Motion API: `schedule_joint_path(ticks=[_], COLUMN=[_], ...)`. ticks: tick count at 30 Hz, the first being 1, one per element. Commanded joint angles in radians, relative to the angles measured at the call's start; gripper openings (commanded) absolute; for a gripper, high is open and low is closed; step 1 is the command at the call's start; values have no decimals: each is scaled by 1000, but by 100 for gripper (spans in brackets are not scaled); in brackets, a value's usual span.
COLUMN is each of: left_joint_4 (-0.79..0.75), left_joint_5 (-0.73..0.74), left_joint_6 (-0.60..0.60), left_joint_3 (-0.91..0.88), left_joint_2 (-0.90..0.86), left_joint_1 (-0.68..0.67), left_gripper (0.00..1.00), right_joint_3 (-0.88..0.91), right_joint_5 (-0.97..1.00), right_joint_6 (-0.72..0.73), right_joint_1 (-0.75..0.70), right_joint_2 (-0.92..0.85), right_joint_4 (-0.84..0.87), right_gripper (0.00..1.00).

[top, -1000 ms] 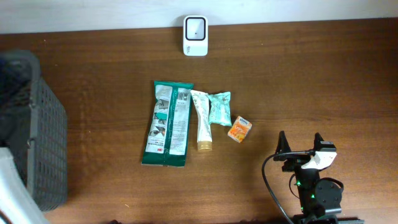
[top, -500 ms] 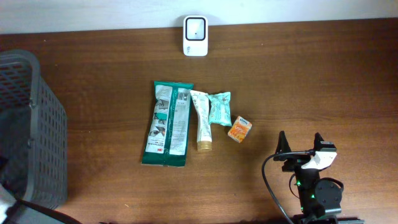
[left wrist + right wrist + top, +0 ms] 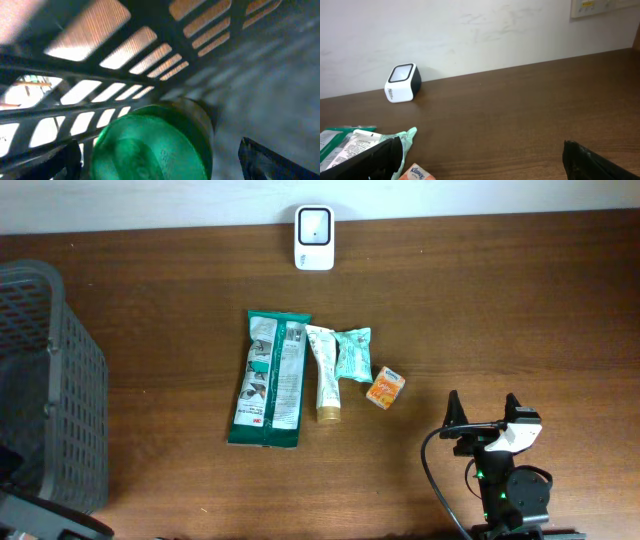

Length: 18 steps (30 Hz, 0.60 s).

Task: Scan the item barcode
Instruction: 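Grasp green-lidded jar in basket with left gripper, set it left of wipes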

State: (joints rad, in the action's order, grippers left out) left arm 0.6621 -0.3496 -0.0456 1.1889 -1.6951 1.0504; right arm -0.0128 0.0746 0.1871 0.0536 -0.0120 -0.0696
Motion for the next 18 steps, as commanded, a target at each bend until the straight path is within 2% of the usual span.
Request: schedule_joint_path(ticks=[1, 4, 7, 10, 12, 13, 14, 15, 18], left_joint_4=[3, -23, -68, -87, -86, -86, -86, -86, -86], left_joint_5=[48, 175, 178, 178, 178, 178, 179, 179, 179], left_joint_6=[7, 6, -40, -39, -39, -38, -38, -38, -38], left_joint_3=[-10, -10, -10, -10, -10, -10, -10, -10, -10], left_joint_2=[-38, -38, -38, -38, -39, -39, -40, -40, -40], left_joint_1=[13, -18, -134, -190, -190, -190, -190, -190, -190], left_gripper=[96, 95, 96, 97, 89, 80, 65, 60, 57], right_joint_3=[7, 7, 7, 7, 7, 7, 7, 7, 7], right_joint_5=[5, 5, 5, 5, 5, 5, 5, 5, 5], right_joint_6=[1, 1, 1, 1, 1, 1, 1, 1, 1], right_joint_1=[5, 5, 5, 5, 5, 5, 5, 5, 5], right_joint_2=[6, 6, 6, 6, 6, 6, 6, 6, 6], right_joint_4=[-4, -4, -4, -4, -4, -4, -4, -4, -4], right_gripper=[98, 98, 98, 98, 98, 99, 98, 98, 98])
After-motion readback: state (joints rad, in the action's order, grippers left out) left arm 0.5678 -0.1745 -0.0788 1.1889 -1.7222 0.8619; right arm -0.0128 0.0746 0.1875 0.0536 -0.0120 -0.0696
